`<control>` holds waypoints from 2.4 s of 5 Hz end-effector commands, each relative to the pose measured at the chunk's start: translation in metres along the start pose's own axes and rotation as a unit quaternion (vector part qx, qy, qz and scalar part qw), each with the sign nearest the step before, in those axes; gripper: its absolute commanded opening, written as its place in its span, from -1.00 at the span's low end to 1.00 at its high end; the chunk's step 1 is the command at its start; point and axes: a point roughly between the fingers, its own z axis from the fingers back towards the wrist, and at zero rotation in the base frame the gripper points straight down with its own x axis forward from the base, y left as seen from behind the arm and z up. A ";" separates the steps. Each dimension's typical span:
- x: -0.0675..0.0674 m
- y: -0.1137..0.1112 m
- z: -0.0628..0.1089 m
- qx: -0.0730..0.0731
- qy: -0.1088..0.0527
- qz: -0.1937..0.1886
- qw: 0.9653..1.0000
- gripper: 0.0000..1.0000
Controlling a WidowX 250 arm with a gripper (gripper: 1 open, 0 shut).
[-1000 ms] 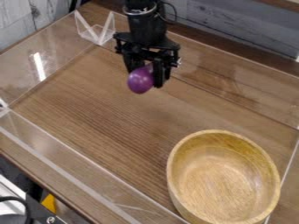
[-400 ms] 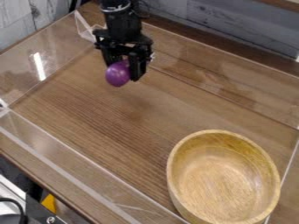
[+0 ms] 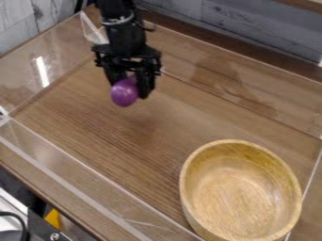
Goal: Put the purple eggplant in the brown bowl
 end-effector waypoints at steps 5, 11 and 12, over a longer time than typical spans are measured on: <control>-0.050 -0.105 -0.003 -0.018 -0.001 -0.099 0.995 -1.00; -0.089 -0.140 0.001 -0.020 -0.011 -0.095 0.995 -1.00; -0.094 -0.155 -0.004 -0.021 -0.009 -0.116 0.993 -1.00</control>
